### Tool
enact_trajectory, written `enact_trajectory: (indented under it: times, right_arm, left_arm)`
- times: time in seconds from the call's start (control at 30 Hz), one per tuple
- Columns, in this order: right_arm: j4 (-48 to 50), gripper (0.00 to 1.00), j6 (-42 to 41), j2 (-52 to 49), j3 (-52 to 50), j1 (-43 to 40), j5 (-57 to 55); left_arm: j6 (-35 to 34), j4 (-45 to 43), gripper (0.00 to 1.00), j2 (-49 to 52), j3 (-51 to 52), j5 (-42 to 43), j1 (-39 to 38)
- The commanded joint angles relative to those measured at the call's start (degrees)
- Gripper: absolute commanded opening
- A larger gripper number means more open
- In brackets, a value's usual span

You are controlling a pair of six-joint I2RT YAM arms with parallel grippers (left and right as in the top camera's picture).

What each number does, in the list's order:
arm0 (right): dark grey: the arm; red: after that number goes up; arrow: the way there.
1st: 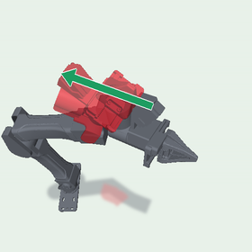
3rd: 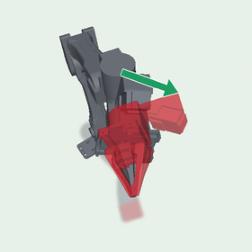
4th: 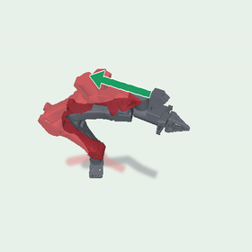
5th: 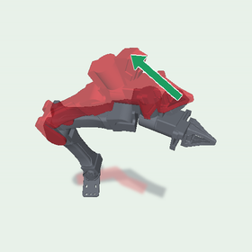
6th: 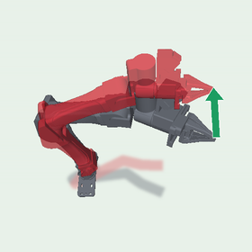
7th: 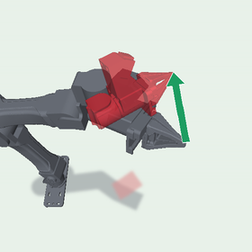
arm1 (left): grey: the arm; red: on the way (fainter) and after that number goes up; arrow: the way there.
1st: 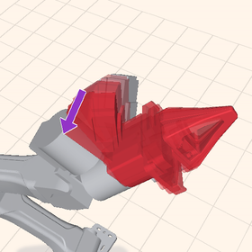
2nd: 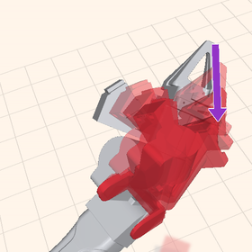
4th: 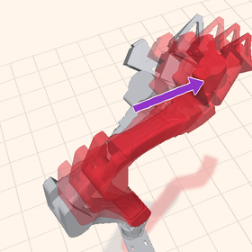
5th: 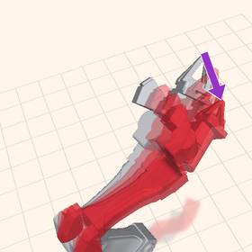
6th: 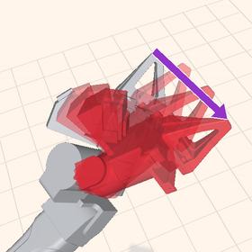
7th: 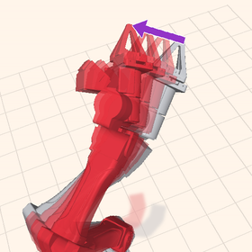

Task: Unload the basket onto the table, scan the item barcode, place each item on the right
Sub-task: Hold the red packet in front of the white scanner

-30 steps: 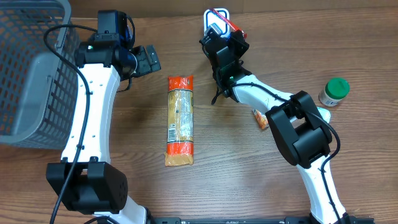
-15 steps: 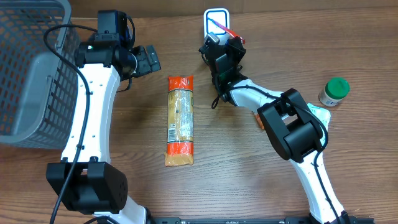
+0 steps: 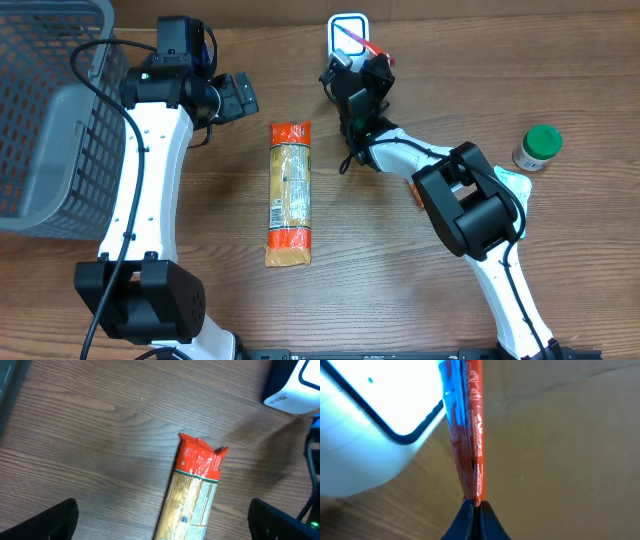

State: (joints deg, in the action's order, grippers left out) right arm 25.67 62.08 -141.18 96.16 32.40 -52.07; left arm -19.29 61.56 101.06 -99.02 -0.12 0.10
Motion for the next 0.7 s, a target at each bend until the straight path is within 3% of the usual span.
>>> enact_trajectory:
  times: [0.0,0.67]
  right_arm:
    - [0.5,0.04,1.4,-0.5,0.5,0.0,-1.0]
    - [-5.0,0.04,4.2,-3.8,0.5,-0.2,-0.8]
  left_arm:
    - [0.7,-0.1,0.99,0.5,-0.2,-0.5,-0.1]
    - [0.7,-0.1,0.99,0.5,-0.2,-0.5,-0.1]
